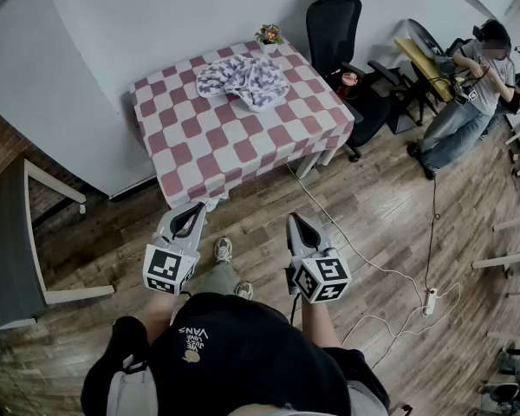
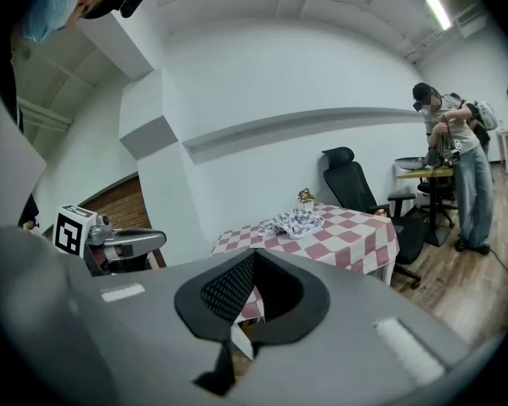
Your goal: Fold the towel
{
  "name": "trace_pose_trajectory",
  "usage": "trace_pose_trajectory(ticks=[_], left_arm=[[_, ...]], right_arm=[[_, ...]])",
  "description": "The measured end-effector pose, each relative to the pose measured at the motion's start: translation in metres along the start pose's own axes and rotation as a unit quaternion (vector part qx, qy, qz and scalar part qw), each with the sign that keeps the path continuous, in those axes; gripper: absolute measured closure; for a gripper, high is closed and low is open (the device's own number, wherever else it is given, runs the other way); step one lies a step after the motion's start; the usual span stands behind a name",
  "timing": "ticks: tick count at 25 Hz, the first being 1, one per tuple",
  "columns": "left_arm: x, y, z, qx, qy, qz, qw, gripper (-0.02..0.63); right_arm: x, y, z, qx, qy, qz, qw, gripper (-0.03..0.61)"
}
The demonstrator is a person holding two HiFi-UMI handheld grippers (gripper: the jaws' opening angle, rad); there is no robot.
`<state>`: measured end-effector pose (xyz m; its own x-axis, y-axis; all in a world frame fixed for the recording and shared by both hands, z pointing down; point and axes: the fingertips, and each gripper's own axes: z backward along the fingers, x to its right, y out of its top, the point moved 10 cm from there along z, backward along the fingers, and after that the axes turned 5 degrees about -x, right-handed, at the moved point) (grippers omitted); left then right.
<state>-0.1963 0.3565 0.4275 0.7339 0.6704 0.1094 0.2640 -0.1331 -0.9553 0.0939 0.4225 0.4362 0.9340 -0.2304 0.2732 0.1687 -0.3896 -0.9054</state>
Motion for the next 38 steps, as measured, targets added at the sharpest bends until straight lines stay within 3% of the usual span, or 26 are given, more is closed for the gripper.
trace_pose_trajectory(ticks=[6, 11, 14, 17, 31, 38], left_arm=[[-0.002, -0.001, -0.008, 0.008, -0.001, 0.005, 1.0000, 0.612], [-0.020, 0.007, -0.043, 0.019, -0.049, 0.013, 0.9985, 0.598], [-0.039, 0.009, -0.068, 0.006, -0.070, 0.020, 0.9974, 0.457], [-0.065, 0.015, -0.095, -0.002, -0.075, 0.017, 0.9970, 0.426], [-0.194, -0.004, -0.169, -0.045, -0.065, 0.017, 0.9967, 0.423], [-0.215, -0.028, -0.189, -0.086, -0.059, 0.038, 0.9938, 0.423]], right_arm=[[0.004, 0.004, -0.003, 0.017, -0.001, 0.003, 1.000, 0.574], [0.019, 0.023, -0.032, 0.037, -0.016, -0.007, 0.999, 0.557], [0.026, 0.034, -0.055, 0.030, -0.027, -0.012, 0.999, 0.437], [0.032, 0.048, -0.083, 0.016, -0.040, -0.009, 0.999, 0.405], [0.041, 0.093, -0.218, -0.020, -0.085, -0.005, 0.996, 0.407], [0.051, 0.091, -0.251, -0.065, -0.098, 0.011, 0.993, 0.408]])
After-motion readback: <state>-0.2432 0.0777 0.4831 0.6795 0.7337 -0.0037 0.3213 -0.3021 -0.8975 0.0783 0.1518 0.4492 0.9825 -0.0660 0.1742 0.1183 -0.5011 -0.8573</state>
